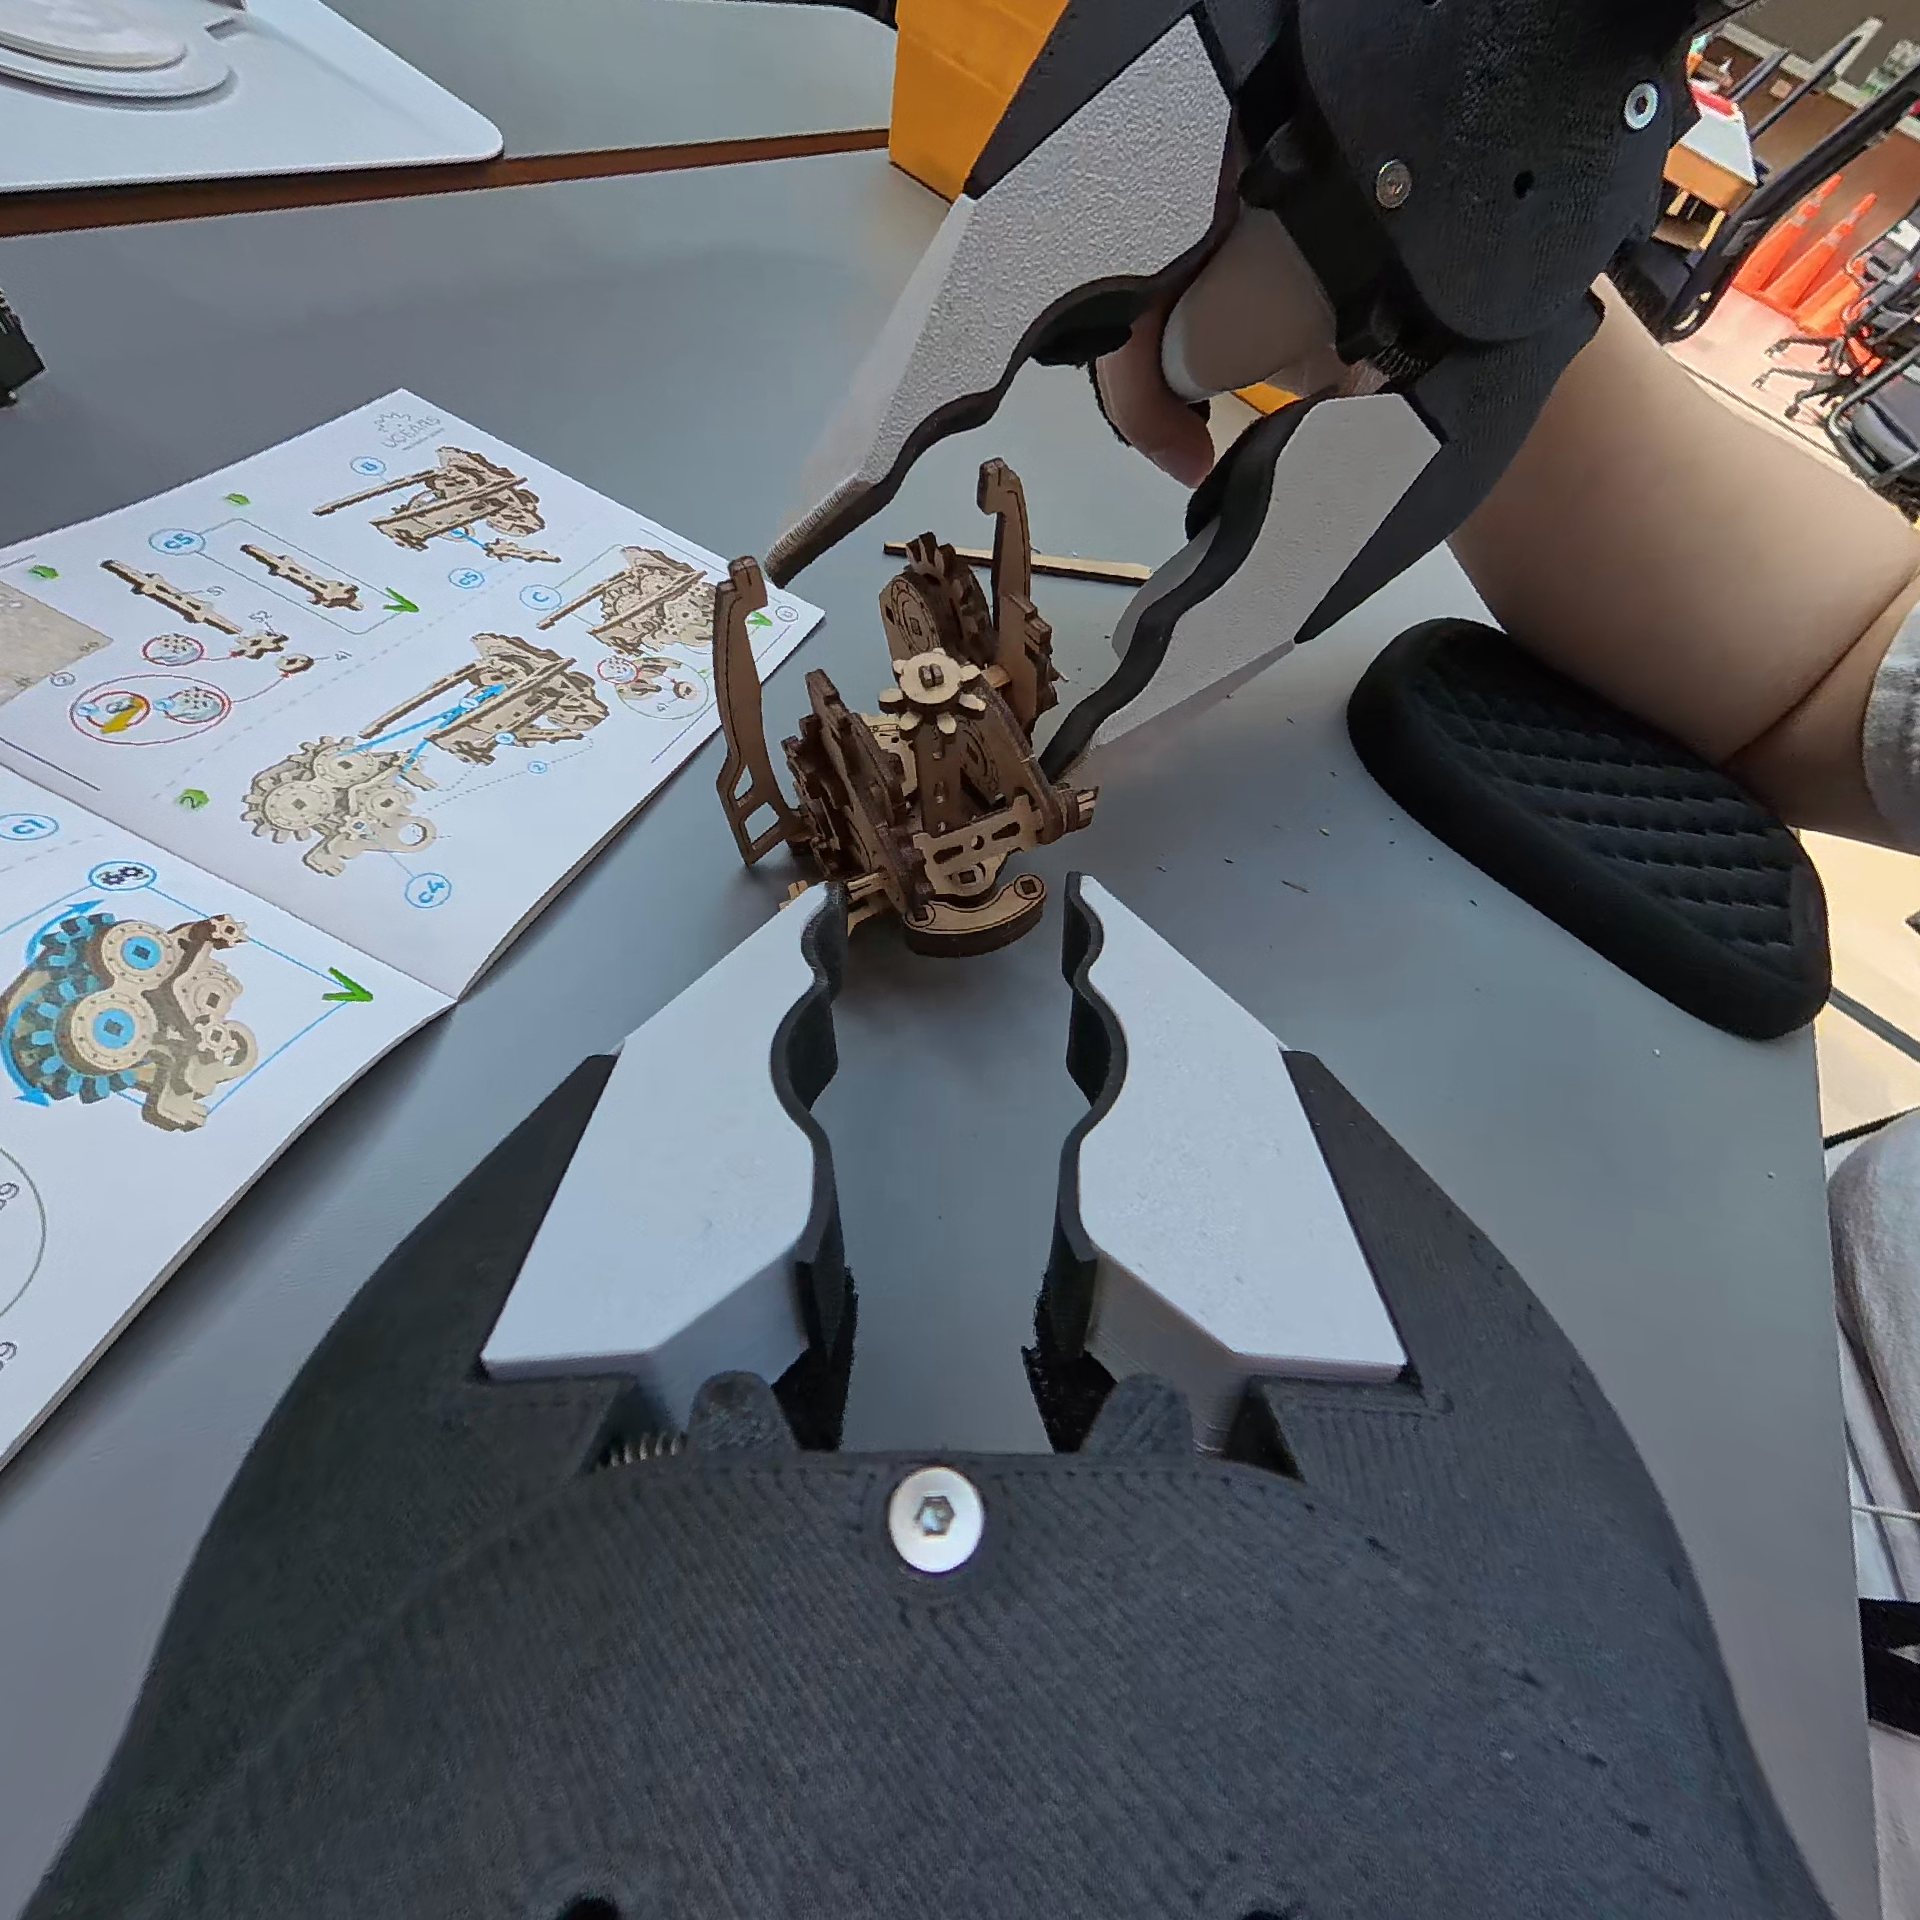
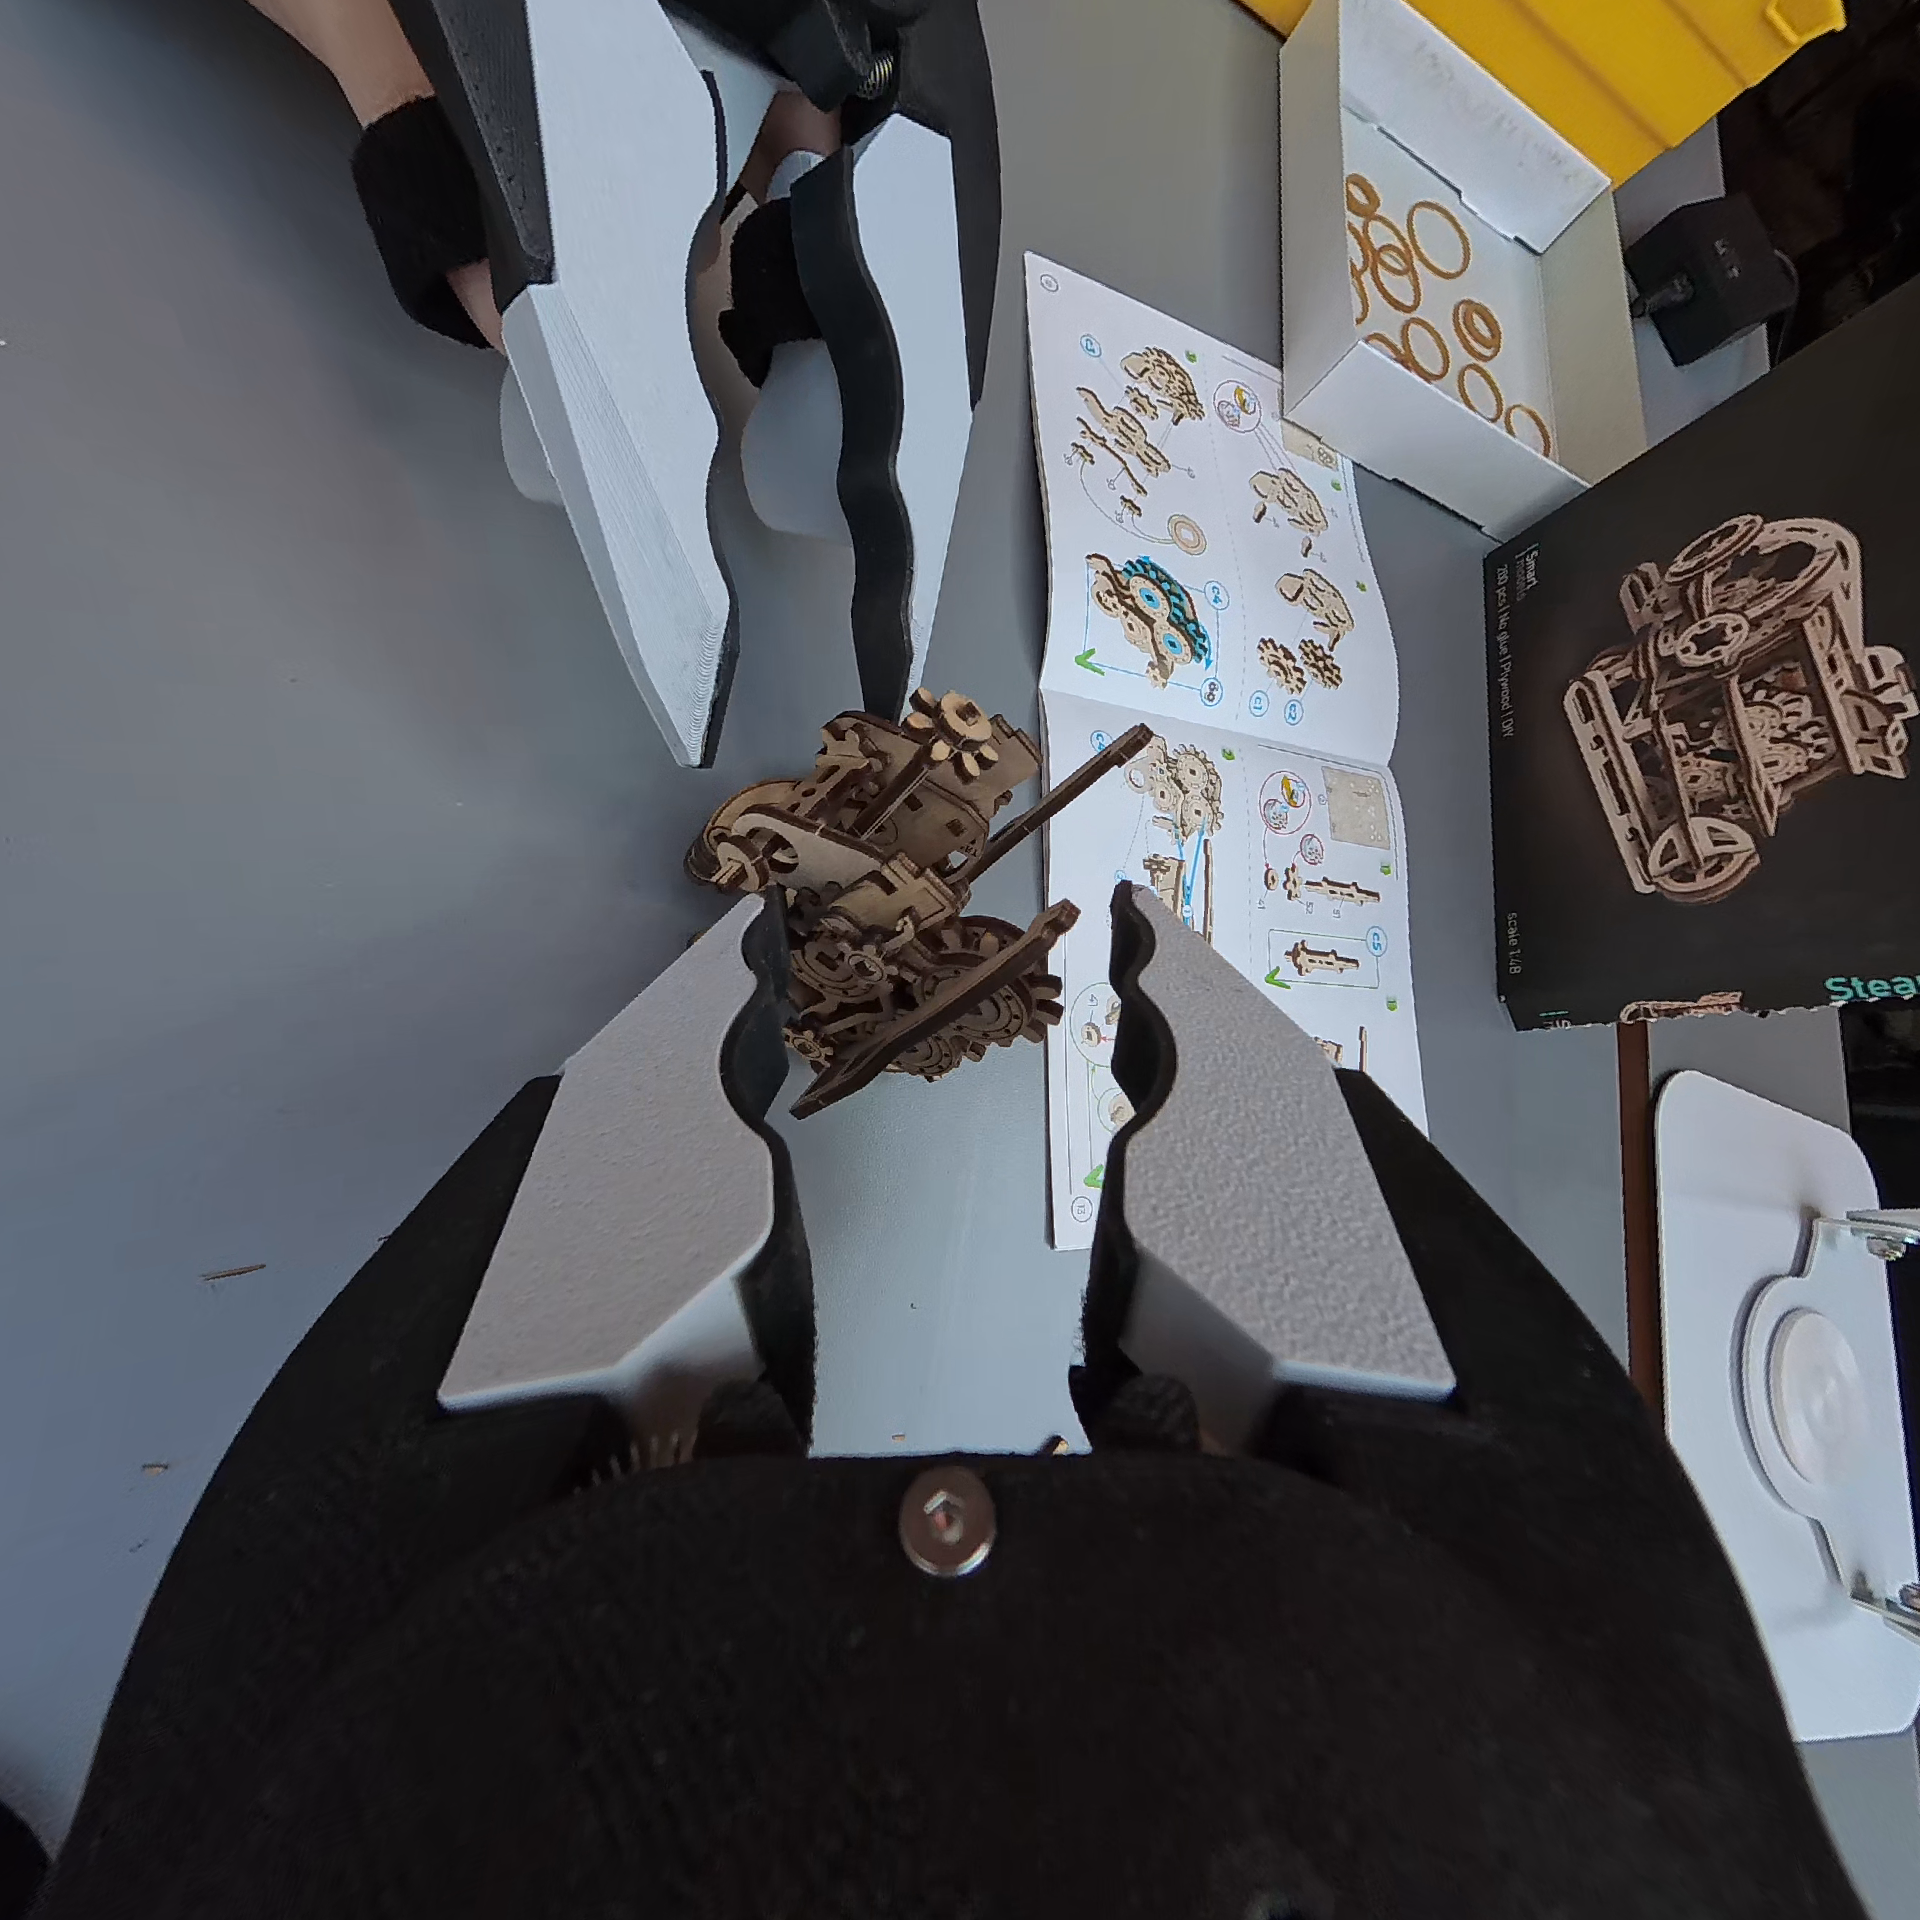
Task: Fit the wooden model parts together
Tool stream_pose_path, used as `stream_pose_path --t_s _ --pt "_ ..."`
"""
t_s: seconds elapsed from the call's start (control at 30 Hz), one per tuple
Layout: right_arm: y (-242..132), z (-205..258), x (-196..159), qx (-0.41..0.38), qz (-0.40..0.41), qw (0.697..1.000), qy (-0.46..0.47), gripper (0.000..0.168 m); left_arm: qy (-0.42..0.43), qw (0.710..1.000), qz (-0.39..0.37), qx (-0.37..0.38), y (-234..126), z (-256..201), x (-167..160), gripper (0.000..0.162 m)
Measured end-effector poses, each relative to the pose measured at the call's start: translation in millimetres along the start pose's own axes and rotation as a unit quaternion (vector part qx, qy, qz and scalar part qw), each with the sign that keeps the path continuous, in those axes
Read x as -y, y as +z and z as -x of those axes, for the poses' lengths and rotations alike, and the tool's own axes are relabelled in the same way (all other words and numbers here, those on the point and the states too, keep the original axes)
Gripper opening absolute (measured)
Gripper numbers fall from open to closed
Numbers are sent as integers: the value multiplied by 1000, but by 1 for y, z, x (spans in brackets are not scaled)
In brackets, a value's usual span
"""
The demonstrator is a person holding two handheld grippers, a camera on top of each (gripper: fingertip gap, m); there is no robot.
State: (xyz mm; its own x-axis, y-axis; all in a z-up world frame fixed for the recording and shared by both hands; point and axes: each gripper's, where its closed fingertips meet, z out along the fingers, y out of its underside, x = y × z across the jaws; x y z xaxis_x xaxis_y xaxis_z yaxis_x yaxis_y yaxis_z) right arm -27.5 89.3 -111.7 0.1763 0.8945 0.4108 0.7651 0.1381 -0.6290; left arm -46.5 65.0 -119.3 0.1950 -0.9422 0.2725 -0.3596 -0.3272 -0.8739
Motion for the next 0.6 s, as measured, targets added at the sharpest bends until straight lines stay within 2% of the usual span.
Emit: stream_pose_path --t_s 0.6 --pt "-1 -5 1 -22 -1 1000 -14 61 -20 1000 -5 5 -5 -1 -3 40"
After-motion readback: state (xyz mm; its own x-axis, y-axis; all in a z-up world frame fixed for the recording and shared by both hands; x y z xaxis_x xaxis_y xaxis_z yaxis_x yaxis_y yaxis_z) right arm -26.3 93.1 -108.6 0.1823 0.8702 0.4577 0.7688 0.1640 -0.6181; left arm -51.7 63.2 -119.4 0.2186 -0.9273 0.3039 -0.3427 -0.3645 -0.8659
